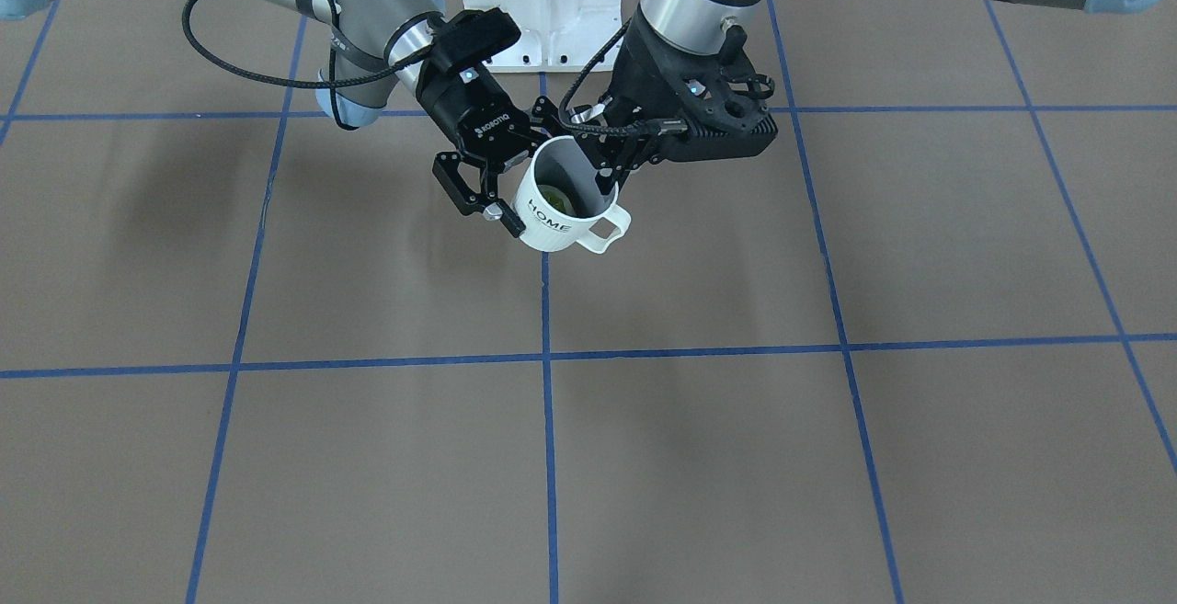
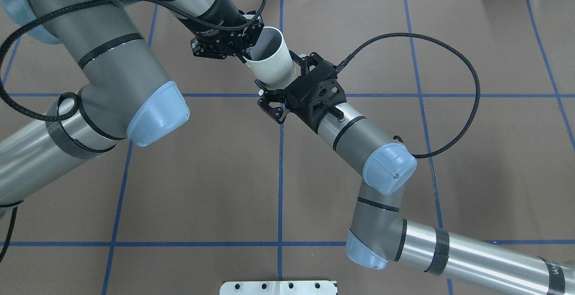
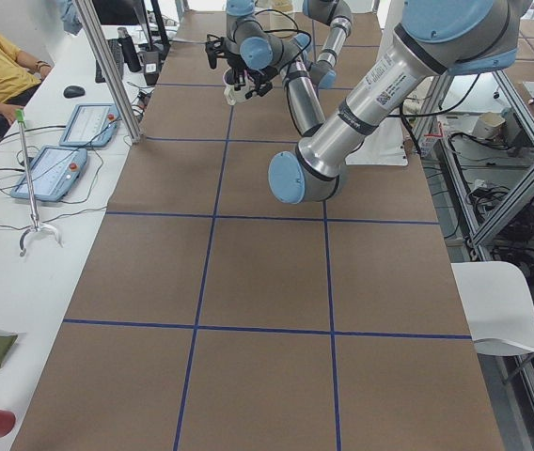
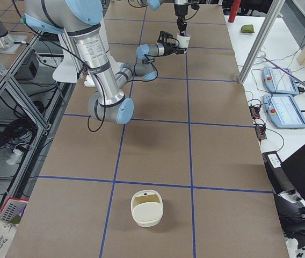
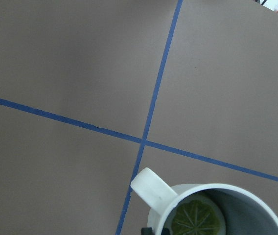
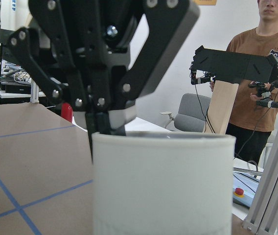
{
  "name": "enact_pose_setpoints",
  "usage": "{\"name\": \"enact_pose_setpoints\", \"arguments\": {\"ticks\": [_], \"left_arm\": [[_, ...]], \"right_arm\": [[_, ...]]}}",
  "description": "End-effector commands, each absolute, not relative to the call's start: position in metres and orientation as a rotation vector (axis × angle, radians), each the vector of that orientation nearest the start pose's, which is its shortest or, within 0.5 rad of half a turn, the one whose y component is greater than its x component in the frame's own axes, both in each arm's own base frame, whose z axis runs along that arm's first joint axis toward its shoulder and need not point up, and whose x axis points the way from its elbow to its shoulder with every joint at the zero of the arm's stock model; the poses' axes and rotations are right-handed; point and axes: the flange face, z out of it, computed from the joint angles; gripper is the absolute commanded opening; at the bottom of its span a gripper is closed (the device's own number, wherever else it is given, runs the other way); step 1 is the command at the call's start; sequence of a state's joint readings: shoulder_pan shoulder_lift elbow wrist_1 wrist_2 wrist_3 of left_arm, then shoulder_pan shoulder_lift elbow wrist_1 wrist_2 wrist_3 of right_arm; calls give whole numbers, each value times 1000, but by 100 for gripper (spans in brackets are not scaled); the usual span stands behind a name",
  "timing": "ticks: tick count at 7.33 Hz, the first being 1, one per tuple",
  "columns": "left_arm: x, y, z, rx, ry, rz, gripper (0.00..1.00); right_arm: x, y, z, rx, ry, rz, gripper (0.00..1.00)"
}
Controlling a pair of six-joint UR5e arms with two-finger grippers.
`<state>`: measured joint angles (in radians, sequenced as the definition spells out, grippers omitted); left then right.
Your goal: Left arm hands cup to right arm to dump lemon
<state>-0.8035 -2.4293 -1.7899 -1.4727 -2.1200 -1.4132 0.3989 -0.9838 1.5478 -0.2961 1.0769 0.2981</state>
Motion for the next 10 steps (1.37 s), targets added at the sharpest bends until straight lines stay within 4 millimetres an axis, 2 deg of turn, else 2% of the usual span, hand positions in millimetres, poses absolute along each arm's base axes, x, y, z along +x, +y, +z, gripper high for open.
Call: {"name": "enact_pose_setpoints", "arguments": {"ticks": [1,3,4,5,7,8,9,10], "left_arm": [[386,-507,58,-11,1083,-305,0],[385,-507,57,-10,1085,-304,0],[385,-507,55,-8,1088,-299,8],[386,-506,55,-2,1088,-288,99],[370,-501,48,27,1111,-267,100],[346,-508,47,84,1114,-226,100],[332,-518,56,90,1054,-197,100],[311,-525,60,132,1018,-150,100]], "right_arm": [[-506,-409,187,1548,-938,-167,94],[-506,-409,188,1547,-937,-168,93],[-507,-408,188,1545,-938,-167,76],[-508,-404,185,1545,-953,-159,50],[-508,-403,185,1541,-965,-148,28],[-508,-403,187,1519,-992,-122,25],[-506,-405,191,1507,-999,-107,23],[-497,-413,189,1518,-989,-90,25]]}}
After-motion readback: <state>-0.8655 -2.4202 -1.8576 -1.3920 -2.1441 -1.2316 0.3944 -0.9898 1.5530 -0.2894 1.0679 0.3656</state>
